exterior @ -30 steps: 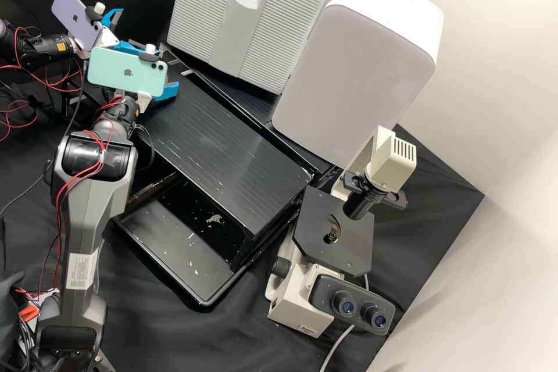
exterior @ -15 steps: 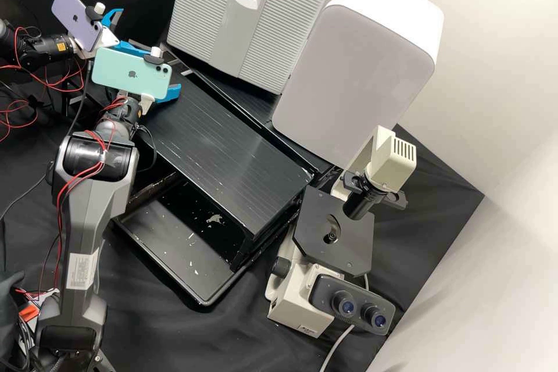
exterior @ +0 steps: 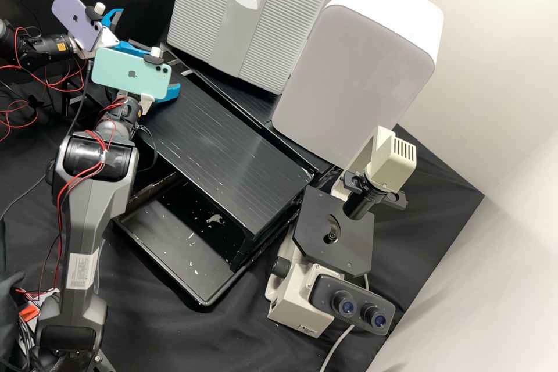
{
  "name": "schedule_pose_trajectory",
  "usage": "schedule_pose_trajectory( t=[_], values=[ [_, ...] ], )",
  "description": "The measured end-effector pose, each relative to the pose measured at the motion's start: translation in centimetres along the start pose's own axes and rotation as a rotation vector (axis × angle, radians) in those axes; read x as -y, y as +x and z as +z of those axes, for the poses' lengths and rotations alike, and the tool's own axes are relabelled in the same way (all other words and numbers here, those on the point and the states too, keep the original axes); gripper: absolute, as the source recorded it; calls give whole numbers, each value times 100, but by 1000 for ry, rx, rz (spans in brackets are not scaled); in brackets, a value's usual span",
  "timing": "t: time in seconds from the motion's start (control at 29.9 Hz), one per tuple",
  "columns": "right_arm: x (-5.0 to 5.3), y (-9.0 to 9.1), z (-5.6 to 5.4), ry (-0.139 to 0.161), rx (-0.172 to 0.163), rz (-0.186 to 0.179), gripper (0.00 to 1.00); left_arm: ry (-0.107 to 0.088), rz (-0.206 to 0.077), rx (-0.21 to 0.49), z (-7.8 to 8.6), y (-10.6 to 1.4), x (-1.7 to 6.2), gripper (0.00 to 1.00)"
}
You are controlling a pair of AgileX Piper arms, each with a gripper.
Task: Slide the petri dish to the right
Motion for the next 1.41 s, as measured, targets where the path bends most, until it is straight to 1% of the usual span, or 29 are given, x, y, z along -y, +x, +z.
schedule_pose_trajectory(
  t=[0.23, 0.37, 0.4, 0.5, 0.57, 0.67, 0.84, 0.97, 1.11, 1.27, 1.37, 1.41],
  values=[
    [0, 0, 1, 2, 1, 0, 0, 0, 0, 0, 0, 0, 0, 100],
    [-5, 2, -5, -10, -1, 2, 0, 0, 0, 0, 0, 0, 0, 100],
    [-12, 4, -8, -17, 0, 5, 0, 0, 0, 0, 0, 0, 0, 100],
    [-20, 6, -1, -13, 11, 10, 0, 0, 0, 0, 0, 0, 0, 100],
    [-20, 6, 3, -17, 16, 11, 0, 0, 0, 0, 0, 0, 0, 100],
    [-34, 11, -10, -28, 14, 16, 0, 0, 0, 0, 0, 0, 0, 100],
    [-47, 14, -7, -16, 24, 24, 0, 0, 0, 0, 0, 0, 0, 100],
    [-48, 14, -6, -27, 25, 24, 0, 0, 0, 0, 0, 0, 0, 100],
    [-48, 14, -5, -28, 26, 24, 0, 0, 0, 0, 0, 0, 0, 100],
    [-49, 14, -4, -37, 28, 25, 0, 0, 0, 0, 0, 0, 0, 100],
    [-39, 12, -11, -48, 31, 25, 0, 0, 0, 0, 0, 0, 0, 100],
    [-40, 11, -15, -50, 31, 30, 0, 0, 0, 0, 0, 0, 0, 100]
  ],
)
